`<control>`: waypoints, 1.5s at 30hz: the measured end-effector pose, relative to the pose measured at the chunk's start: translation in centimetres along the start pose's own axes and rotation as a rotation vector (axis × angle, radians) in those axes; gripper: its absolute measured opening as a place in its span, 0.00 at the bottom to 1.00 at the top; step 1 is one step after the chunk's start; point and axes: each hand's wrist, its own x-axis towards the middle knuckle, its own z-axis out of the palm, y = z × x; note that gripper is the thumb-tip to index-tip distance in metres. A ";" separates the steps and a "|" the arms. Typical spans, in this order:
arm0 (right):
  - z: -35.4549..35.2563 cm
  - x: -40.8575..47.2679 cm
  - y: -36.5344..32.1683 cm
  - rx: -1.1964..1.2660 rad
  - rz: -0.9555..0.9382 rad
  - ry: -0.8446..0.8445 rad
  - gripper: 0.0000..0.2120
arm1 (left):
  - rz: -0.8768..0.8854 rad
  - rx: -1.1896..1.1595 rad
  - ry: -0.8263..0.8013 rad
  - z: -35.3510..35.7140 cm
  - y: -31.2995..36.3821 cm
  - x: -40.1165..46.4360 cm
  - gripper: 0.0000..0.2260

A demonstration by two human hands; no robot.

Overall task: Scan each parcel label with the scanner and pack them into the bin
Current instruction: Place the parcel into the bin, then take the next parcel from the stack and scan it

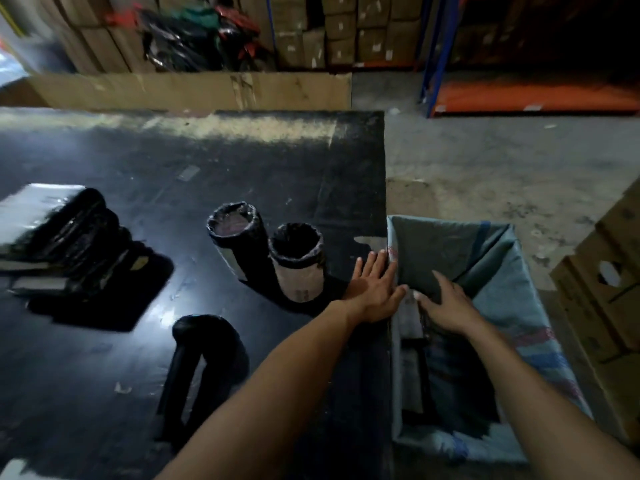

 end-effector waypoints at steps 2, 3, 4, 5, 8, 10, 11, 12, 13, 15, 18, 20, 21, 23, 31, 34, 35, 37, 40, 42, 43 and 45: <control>-2.2 -2.3 -2.5 0.052 -0.045 0.089 0.40 | 0.037 -0.142 0.017 -2.4 0.6 -1.1 0.26; -3.2 -3.5 -4.0 0.077 -0.063 0.134 0.40 | 0.073 -0.208 0.058 -3.8 0.8 -1.9 0.22; -4.2 -4.6 -5.7 0.099 -0.079 0.183 0.38 | 0.108 -0.265 0.111 -5.3 1.0 -2.8 0.19; -5.1 -5.6 -7.6 0.117 -0.096 0.239 0.36 | 0.141 -0.310 0.177 -7.0 1.0 -3.7 0.16; -6.8 -8.5 -14.3 0.140 -0.154 0.403 0.32 | 0.250 -0.412 0.391 -12.7 -0.2 -6.5 0.13; -6.8 -10.4 -19.1 0.127 -0.218 0.481 0.30 | 0.292 -0.487 0.512 -16.9 -2.6 -8.3 0.13; -6.4 -11.3 -21.5 0.115 -0.260 0.512 0.29 | 0.299 -0.502 0.577 -18.9 -4.3 -9.3 0.12; -5.8 -12.1 -23.7 0.102 -0.307 0.537 0.28 | 0.292 -0.491 0.641 -20.9 -6.2 -10.3 0.12; -4.9 -12.9 -25.8 0.094 -0.351 0.554 0.28 | 0.273 -0.465 0.704 -22.7 -8.5 -11.4 0.12; -2.5 -14.5 -29.8 0.101 -0.423 0.549 0.27 | 0.187 -0.418 0.812 -26.1 -13.7 -13.6 0.12; 1.8 -16.4 -34.8 0.073 -0.510 0.458 0.26 | -0.018 -0.272 0.868 -30.1 -22.9 -17.5 0.14; 4.6 -17.4 -37.1 0.006 -0.538 0.374 0.26 | -0.186 -0.118 0.799 -31.9 -29.1 -20.1 0.16; 6.0 -17.7 -38.0 -0.042 -0.539 0.326 0.27 | -0.291 -0.044 0.750 -32.5 -32.0 -21.4 0.18; 8.8 -18.2 -39.1 -0.185 -0.500 0.230 0.28 | -0.529 0.061 0.659 -33.1 -37.0 -23.9 0.23; 16.1 -19.6 -37.4 -0.485 -0.020 -0.070 0.49 | -0.683 -0.181 0.257 -31.9 -46.0 -28.0 0.48; 16.8 -19.8 -35.8 -0.333 0.088 -0.139 0.51 | -0.602 -0.260 0.239 -32.2 -46.7 -27.6 0.48; 17.0 -19.8 -35.3 -0.261 0.109 -0.161 0.51 | -0.592 -0.259 0.228 -32.5 -46.7 -27.5 0.49; 17.5 -19.7 -34.3 -0.096 0.113 -0.176 0.47 | -0.579 -0.224 0.206 -33.5 -46.5 -27.1 0.49; 18.9 -19.7 -32.6 0.207 0.109 -0.178 0.38 | -0.568 -0.137 0.188 -34.9 -45.3 -26.4 0.47; 19.6 -20.0 -32.1 0.341 0.104 -0.160 0.31 | -0.572 -0.170 0.168 -35.5 -44.6 -26.1 0.45; 20.0 -20.1 -31.9 0.421 0.104 -0.140 0.27 | -0.553 -0.236 0.164 -35.6 -44.4 -26.0 0.43; 20.3 -20.3 -31.7 0.616 0.107 -0.096 0.22 | -0.464 -0.357 0.172 -34.7 -44.1 -25.8 0.41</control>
